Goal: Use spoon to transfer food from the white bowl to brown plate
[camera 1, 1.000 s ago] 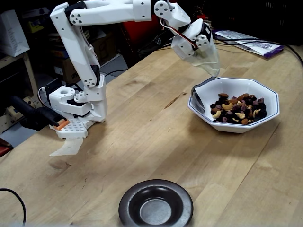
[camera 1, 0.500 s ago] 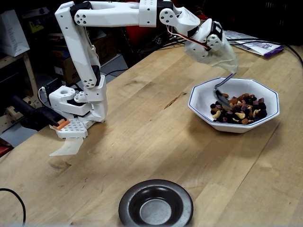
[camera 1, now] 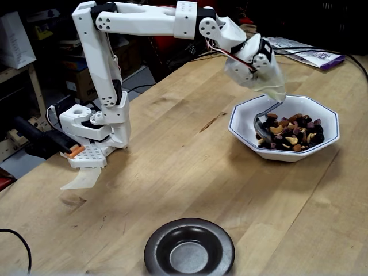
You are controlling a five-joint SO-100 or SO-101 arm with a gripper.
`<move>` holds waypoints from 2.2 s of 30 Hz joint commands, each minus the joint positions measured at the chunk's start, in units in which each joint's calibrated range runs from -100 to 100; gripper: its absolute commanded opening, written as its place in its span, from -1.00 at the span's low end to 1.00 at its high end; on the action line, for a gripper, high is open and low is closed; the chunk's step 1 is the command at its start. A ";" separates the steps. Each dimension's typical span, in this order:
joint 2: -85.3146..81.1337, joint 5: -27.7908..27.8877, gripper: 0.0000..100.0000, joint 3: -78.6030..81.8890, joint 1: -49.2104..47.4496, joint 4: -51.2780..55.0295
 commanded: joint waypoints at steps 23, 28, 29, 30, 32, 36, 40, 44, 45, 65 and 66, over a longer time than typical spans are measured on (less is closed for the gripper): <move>6.20 -0.24 -0.91 -2.33 3.07 -21.46; 6.03 -0.24 -0.91 1.13 3.14 -21.62; 5.94 -0.24 -0.91 2.72 3.14 -21.86; 5.94 -0.24 -0.91 4.31 3.14 -22.57; 5.86 -0.24 -0.91 7.32 3.14 -25.10; 2.95 -0.24 -0.91 13.34 3.07 -31.27; -1.50 -0.24 -0.91 19.44 3.22 -36.88; -4.93 -0.24 -0.91 24.93 4.33 -41.70; -5.61 -0.24 -0.91 26.08 4.85 -42.73; -16.14 -0.24 -0.91 36.97 7.59 -52.37; -16.14 -0.24 -0.91 37.05 7.59 -52.77</move>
